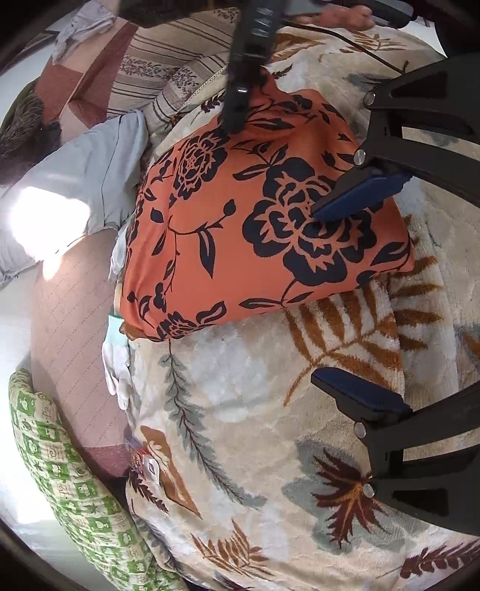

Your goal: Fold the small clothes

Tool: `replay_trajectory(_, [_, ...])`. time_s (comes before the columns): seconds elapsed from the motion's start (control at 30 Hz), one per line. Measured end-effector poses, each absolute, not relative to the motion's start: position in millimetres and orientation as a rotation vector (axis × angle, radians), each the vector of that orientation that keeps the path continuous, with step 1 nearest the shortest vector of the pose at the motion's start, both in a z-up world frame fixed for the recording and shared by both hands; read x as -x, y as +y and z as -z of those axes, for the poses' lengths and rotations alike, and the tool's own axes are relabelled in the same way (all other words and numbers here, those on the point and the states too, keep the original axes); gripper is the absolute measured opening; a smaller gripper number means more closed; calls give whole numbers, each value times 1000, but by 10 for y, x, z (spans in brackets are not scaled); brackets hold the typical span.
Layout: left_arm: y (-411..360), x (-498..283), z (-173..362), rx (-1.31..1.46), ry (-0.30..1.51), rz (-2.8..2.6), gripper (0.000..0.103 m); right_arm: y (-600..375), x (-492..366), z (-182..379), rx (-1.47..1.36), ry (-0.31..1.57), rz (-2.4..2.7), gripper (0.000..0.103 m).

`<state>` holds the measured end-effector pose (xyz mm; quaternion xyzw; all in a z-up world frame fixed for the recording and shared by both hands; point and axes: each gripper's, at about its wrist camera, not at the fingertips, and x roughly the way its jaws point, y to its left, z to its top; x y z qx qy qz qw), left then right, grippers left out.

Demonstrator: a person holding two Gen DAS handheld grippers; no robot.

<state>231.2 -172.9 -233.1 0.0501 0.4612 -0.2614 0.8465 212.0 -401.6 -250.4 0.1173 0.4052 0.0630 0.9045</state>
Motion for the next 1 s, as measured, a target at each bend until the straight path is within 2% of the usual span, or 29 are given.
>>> replay_trajectory(0.1, [-1696, -2341, 2361, -91, 992, 565, 84, -4089, -2012, 2699, -210, 910, -63, 26])
replay_trajectory(0.4, [-1618, -2405, 2375, 3, 1077, 633, 84, -4193, -1794, 2980, -181, 964, -26, 27])
replay_trajectory(0.6, [-1464, -2499, 2212, 198, 1029, 709, 83, -4095, -1876, 3034, -124, 975, -39, 30])
replay_trajectory(0.73, [-1620, -2519, 2259, 169, 1003, 702, 84, -4086, -1868, 3046, -123, 979, -44, 30])
replay_trajectory(0.83, [-1802, -2465, 2423, -15, 1038, 613, 84, -4208, -1868, 2935, -203, 990, -86, 29])
replay_trajectory(1.0, [-1778, -2434, 2468, 12, 1050, 657, 84, -4251, -2062, 2408, -319, 803, -154, 30])
